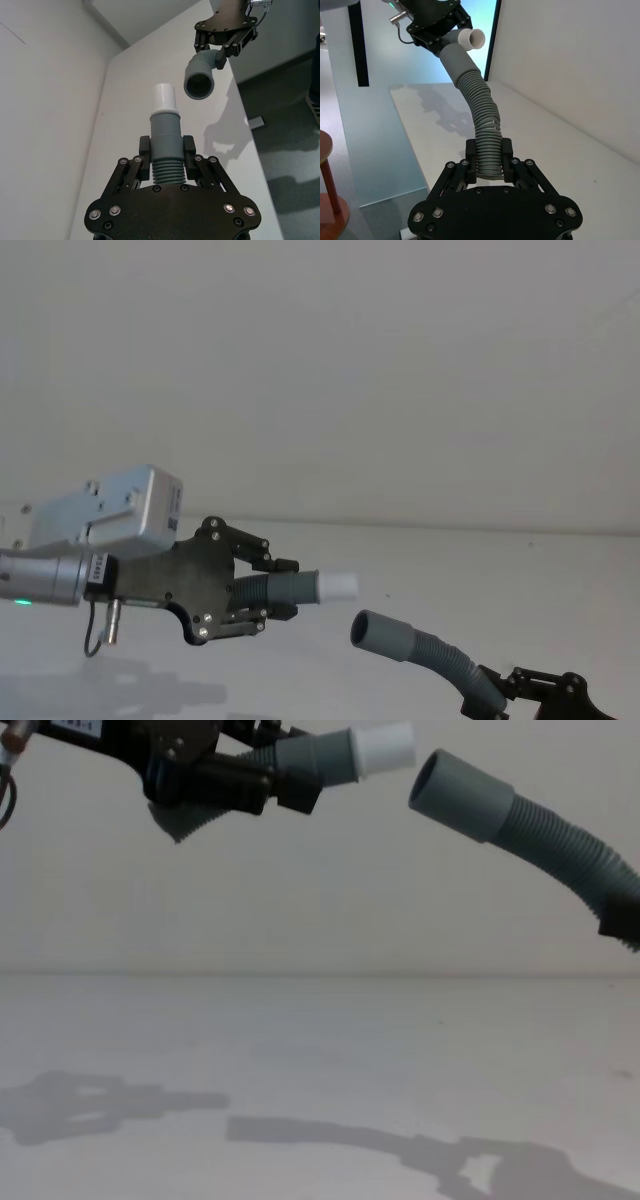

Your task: Use both hands to pick up one end of the pipe from the table, align the ends, and insert them.

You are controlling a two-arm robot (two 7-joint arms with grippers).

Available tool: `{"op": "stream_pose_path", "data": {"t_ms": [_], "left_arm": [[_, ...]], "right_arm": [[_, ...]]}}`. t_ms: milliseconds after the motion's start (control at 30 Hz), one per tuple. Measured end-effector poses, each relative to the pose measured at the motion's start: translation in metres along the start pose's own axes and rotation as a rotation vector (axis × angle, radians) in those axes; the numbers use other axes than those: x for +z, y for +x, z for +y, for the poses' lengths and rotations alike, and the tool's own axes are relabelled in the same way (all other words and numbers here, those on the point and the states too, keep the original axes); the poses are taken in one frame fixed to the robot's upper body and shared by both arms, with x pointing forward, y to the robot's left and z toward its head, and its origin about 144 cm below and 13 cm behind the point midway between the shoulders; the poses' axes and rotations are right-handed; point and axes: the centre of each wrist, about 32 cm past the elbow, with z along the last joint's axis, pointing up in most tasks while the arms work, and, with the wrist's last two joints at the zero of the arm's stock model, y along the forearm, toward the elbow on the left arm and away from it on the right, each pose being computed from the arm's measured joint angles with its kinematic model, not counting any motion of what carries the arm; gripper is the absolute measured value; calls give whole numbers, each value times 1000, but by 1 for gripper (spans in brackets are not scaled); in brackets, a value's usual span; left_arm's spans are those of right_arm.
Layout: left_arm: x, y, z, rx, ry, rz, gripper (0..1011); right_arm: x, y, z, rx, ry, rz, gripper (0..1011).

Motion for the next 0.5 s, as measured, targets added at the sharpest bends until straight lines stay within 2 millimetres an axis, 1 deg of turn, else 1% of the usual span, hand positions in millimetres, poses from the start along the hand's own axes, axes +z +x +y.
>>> {"op": "stream_pose_path", "data": {"t_ms": [500], "left_arm": [[1,-18,6,24,55,32,352]], "right_arm": [[-7,3,-6,-5,-28,-21,255]]}}
